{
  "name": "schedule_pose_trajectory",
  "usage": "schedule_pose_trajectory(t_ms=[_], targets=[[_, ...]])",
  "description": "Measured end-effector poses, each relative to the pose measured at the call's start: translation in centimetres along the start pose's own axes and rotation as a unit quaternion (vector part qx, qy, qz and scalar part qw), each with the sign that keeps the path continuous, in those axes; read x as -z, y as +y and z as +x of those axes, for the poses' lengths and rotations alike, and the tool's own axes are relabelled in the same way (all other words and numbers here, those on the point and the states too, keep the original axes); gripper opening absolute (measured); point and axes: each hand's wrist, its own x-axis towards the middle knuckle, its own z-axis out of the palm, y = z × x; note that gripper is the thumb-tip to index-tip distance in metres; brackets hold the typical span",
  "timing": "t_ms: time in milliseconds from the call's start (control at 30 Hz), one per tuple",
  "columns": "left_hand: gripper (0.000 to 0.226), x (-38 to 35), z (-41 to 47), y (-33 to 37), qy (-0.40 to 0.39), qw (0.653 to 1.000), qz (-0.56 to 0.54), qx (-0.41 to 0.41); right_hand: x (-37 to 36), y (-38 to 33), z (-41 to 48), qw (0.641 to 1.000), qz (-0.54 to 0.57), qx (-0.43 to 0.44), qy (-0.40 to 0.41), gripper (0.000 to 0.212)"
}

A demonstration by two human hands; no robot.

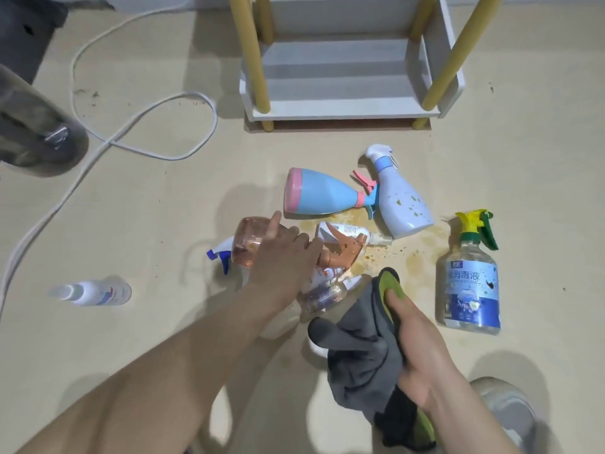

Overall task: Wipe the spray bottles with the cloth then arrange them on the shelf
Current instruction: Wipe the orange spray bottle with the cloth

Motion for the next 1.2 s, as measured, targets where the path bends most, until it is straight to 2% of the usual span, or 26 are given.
schedule_pose_trajectory(t_ms=[67,167,233,267,300,367,467,500,567,667,733,767,800,833,867,900,933,967,1033,1100,1167,1200], targets=[[0.029,1.3,-0.1,-0.8,0.082,0.996,-0.026,0.002,0.0,-0.4,-0.5,1.000,-0.006,-0.011,-0.013,0.038],[0.023,3.4,-0.7,-1.8,0.182,0.967,-0.175,0.038,-1.1,-1.4,-2.3,0.998,-0.021,-0.001,-0.065,0.044],[0.033,5.9,-1.1,-1.7,0.208,0.959,-0.188,0.042,-2.8,-2.4,-4.3,0.992,-0.041,0.074,-0.091,0.036],[0.037,7.3,-1.2,-1.6,0.197,0.961,-0.185,0.052,-3.7,-2.9,-5.6,0.986,-0.052,0.131,-0.089,0.031],[0.037,9.4,-1.2,-1.2,0.154,0.965,-0.197,0.080,-4.6,-3.4,-6.9,0.975,-0.071,0.194,-0.083,0.027],[0.032,12.4,-1.5,0.1,0.080,0.963,-0.216,0.136,-6.5,-4.2,-9.5,0.930,-0.158,0.324,-0.077,0.027],[0.011,15.3,-3.2,3.0,0.076,0.974,-0.179,0.114,-7.9,-5.0,-11.5,0.808,-0.348,0.474,-0.027,0.049],[0.005,15.5,-4.2,4.0,0.077,0.974,-0.183,0.113,-7.9,-5.4,-11.9,0.791,-0.360,0.495,0.013,0.052],[0.006,17.2,-6.2,6.1,0.100,0.955,-0.255,0.116,-7.6,-6.4,-12.7,0.776,-0.348,0.519,0.090,0.053],[0.021,20.8,-8.5,8.1,0.102,0.958,-0.241,0.119,-6.6,-8.9,-14.4,0.752,-0.387,0.511,0.156,0.036],[0.025,22.3,-9.7,8.5,0.080,0.969,-0.191,0.134,-5.8,-11.2,-15.5,0.767,-0.443,0.433,0.163,0.024],[0.025,22.9,-10.2,8.6,0.080,0.972,-0.169,0.142,-5.5,-12.0,-16.4,0.781,-0.449,0.409,0.147,0.030],[0.026,23.7,-10.5,8.6,0.113,0.972,-0.147,0.144,-5.3,-12.1,-17.5,0.786,-0.450,0.406,0.120,0.034],[0.030,24.7,-10.8,8.6,0.121,0.973,-0.134,0.145,-5.0,-11.7,-18.4,0.766,-0.461,0.436,0.097,0.033],[0.030,25.6,-11.1,8.4,0.136,0.974,-0.115,0.140,-4.9,-10.8,-19.4,0.728,-0.482,0.483,0.073,0.026],[0.026,26.4,-11.5,8.4,0.128,0.977,-0.101,0.138,-4.8,-9.5,-20.3,0.683,-0.507,0.524,0.053,0.027],[0.021,26.5,-11.9,8.2,0.101,0.984,-0.089,0.119,-4.7,-8.1,-20.7,0.653,-0.516,0.553,0.045,0.036],[0.020,27.3,-12.4,8.2,0.086,0.987,-0.089,0.103,-4.8,-7.3,-21.2,0.656,-0.500,0.562,0.052,0.043],[0.027,28.4,-13.6,7.9,0.109,0.990,-0.054,0.069,-5.1,-7.2,-21.7,0.683,-0.450,0.567,0.092,0.045],[0.033,29.5,-14.5,8.0,0.095,0.993,-0.030,0.060,-5.5,-8.1,-22.3,0.689,-0.438,0.566,0.110,0.038],[0.027,30.7,-15.5,7.9,0.119,0.991,-0.018,0.051,-5.8,-9.2,-23.9,0.702,-0.437,0.554,0.102,0.018],[0.024,31.1,-16.0,7.7,0.120,0.992,-0.016,0.048,-5.9,-9.7,-24.4,0.711,-0.435,0.547,0.083,0.023]])
